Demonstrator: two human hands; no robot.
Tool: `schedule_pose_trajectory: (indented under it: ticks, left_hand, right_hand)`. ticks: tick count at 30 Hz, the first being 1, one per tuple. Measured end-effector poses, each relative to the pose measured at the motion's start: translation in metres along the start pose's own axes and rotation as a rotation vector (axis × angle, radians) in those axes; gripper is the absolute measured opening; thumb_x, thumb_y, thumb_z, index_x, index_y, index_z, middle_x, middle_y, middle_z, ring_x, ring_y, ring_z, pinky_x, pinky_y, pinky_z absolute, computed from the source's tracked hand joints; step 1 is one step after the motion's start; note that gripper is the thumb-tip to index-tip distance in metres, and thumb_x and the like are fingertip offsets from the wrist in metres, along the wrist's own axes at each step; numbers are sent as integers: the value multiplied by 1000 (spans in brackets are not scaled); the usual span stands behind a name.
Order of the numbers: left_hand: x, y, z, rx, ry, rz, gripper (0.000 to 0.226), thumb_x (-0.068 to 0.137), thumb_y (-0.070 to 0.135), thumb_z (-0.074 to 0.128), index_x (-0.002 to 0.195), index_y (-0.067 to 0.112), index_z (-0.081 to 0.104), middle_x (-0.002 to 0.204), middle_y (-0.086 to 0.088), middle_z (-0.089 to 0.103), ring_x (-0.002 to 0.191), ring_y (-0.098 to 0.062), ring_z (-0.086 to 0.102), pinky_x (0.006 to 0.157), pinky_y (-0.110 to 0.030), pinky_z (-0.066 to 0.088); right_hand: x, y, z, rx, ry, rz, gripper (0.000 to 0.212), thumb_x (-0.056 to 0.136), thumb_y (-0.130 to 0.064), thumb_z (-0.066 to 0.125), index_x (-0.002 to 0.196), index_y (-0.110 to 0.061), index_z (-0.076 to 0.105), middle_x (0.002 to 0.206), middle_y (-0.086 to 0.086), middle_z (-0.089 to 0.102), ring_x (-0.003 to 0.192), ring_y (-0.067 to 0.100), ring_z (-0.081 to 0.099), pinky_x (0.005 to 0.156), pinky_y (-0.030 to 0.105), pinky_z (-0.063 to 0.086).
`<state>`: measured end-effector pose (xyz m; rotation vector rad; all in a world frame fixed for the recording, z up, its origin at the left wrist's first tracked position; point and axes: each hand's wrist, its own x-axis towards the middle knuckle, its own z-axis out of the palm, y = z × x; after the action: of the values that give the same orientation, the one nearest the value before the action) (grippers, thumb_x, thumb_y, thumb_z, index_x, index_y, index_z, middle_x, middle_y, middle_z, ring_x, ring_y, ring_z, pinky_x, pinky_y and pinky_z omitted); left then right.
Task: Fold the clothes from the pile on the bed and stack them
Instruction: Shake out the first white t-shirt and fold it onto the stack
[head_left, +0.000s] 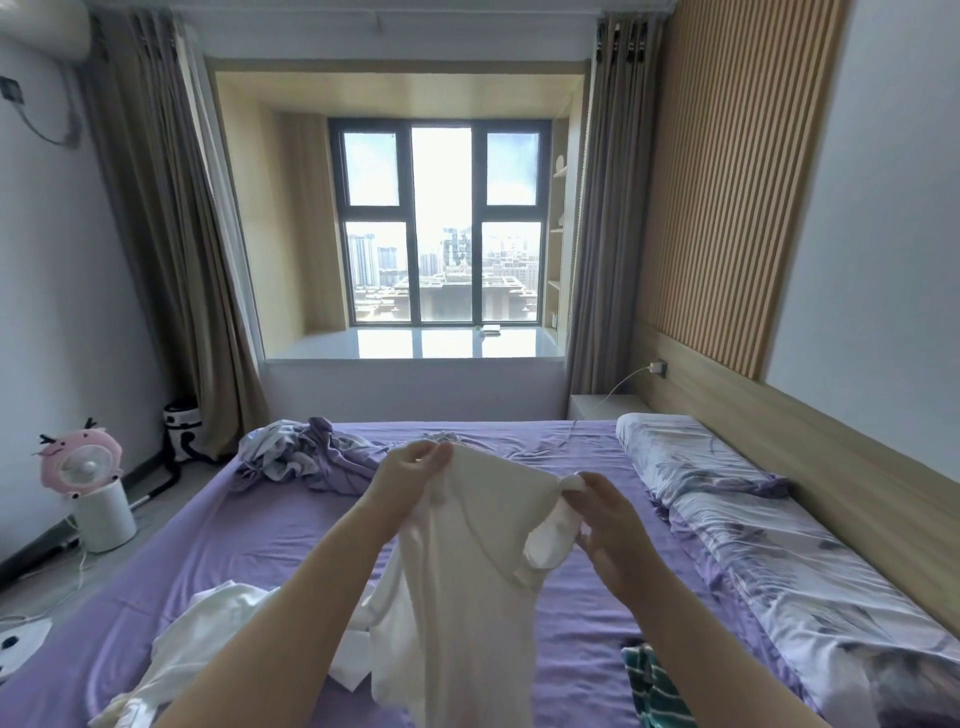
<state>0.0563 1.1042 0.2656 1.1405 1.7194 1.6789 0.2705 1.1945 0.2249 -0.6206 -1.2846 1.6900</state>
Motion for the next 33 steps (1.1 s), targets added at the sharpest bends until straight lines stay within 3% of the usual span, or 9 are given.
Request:
schedule_pose_trajectory:
  ticks: [5,8,11,15,18,20,25,30,33]
  left_hand:
    - [4,-12,-7,396,62,140,33,92,24,61,60,16,53,58,2,49,57,-11,44,58,-29,32]
    - [5,-13,-10,665,137,149,52,89,41,61,50,18,34,51,5,37,51,-14,38,54,-33,25]
    - [2,-8,-9,405,32,39,53,85,40,67,50,20,33,51,4,29,48,-12,28,49,-30,20]
    - [-7,7,6,82,-279,-207,23,84,28,70,69,13,63,54,1,47,41,-8,40,39,-15,28]
    - [-7,10,20,96,-397,-182,8,85,17,68,79,11,69,59,0,51,43,-6,44,41,-14,32]
    - [-5,9,25,169,-404,-106,12,82,25,71,77,15,71,62,1,52,50,-7,45,46,-14,33]
    - [0,2,26,423,-268,128,28,69,46,78,63,27,59,53,17,47,48,6,41,48,-8,32]
    - [-9,-20,10,562,-513,34,25,76,22,77,71,20,53,70,10,47,64,-4,42,60,-20,35]
    - [-13,-24,5,471,-446,-75,29,77,23,76,65,18,49,64,7,45,62,-10,42,57,-22,34]
  right_hand:
    - [5,-5,3,166,37,87,7,90,-14,56,86,-14,61,75,3,61,66,14,58,58,28,48]
    - [7,-3,8,178,105,151,17,96,-14,47,93,-2,59,80,15,62,72,25,58,67,36,49]
    - [6,-4,11,-26,197,168,21,97,-8,40,85,-7,57,75,11,57,66,21,52,58,30,43]
    - [4,-14,21,-192,116,80,27,89,0,37,85,-9,63,82,9,65,76,20,57,66,29,45]
    - [-2,-13,34,-481,-140,-128,18,86,-5,60,94,-20,65,92,-4,69,90,10,62,75,15,46]
    - [0,-7,39,-682,-272,-197,30,81,-16,72,105,-28,60,95,-16,65,92,-3,60,78,10,44]
    - [9,-8,37,-882,-243,-300,20,83,-27,68,70,-36,57,57,-20,52,57,-5,46,57,14,34]
    - [11,-17,35,-780,-213,-269,15,84,-19,66,77,-32,62,68,-15,59,65,-4,49,61,12,37]
    - [12,-19,31,-742,-183,-205,19,86,-10,61,82,-28,63,75,-12,61,72,4,54,63,15,41]
